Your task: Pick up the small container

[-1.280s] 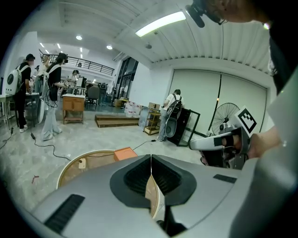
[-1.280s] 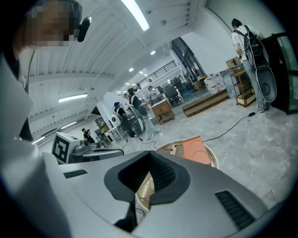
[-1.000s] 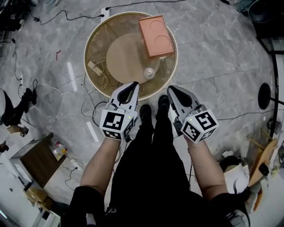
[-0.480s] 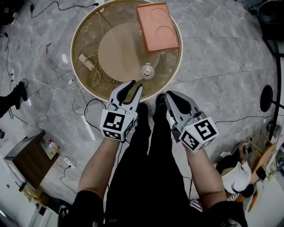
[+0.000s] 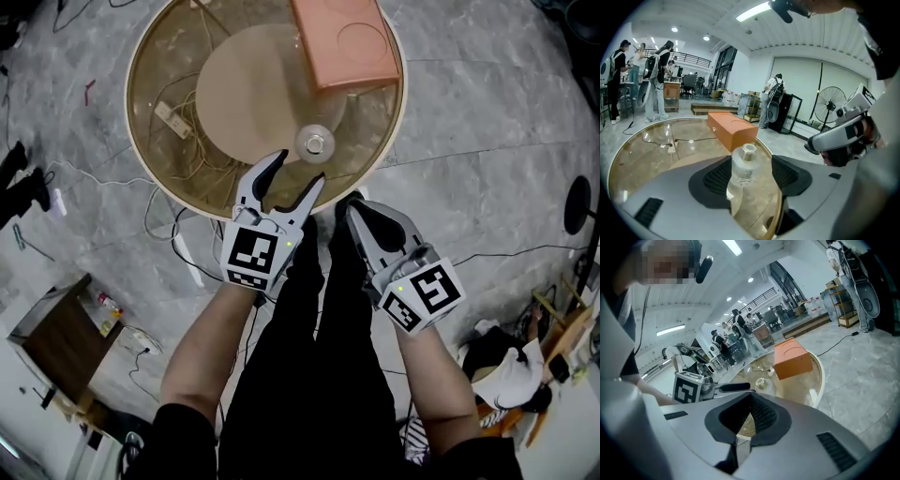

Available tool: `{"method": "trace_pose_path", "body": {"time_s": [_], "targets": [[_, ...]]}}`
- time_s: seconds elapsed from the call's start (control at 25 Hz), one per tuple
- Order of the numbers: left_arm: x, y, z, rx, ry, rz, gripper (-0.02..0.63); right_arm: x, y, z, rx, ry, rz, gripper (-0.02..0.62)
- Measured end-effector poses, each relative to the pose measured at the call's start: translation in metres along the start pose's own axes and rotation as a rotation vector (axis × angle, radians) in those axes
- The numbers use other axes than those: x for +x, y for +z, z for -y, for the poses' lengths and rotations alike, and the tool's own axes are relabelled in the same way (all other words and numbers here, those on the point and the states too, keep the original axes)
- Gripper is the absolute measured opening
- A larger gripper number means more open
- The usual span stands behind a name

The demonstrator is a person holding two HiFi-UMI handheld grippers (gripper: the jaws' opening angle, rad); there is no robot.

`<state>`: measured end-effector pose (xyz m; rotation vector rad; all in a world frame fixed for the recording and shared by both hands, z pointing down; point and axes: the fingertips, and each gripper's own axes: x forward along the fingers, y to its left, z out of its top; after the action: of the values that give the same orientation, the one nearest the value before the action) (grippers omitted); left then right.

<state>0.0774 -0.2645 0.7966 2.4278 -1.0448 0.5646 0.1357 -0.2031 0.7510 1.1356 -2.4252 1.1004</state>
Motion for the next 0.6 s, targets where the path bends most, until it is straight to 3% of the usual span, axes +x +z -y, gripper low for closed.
{"method": "trace_pose_path", "body": {"time_s": [0.16,0.6], "targets": [[0.025,-0.012,-0.002,0.040,-0.022,0.009,0.319,0.003,-0.012,0.017,-0.013,0.003,0.015,0.014],[0.056,-0.025,-0.004,0.096,-0.013,0.001,0.342,0.002,-0.038,0.044,0.025,-0.045,0.024,0.014]]}}
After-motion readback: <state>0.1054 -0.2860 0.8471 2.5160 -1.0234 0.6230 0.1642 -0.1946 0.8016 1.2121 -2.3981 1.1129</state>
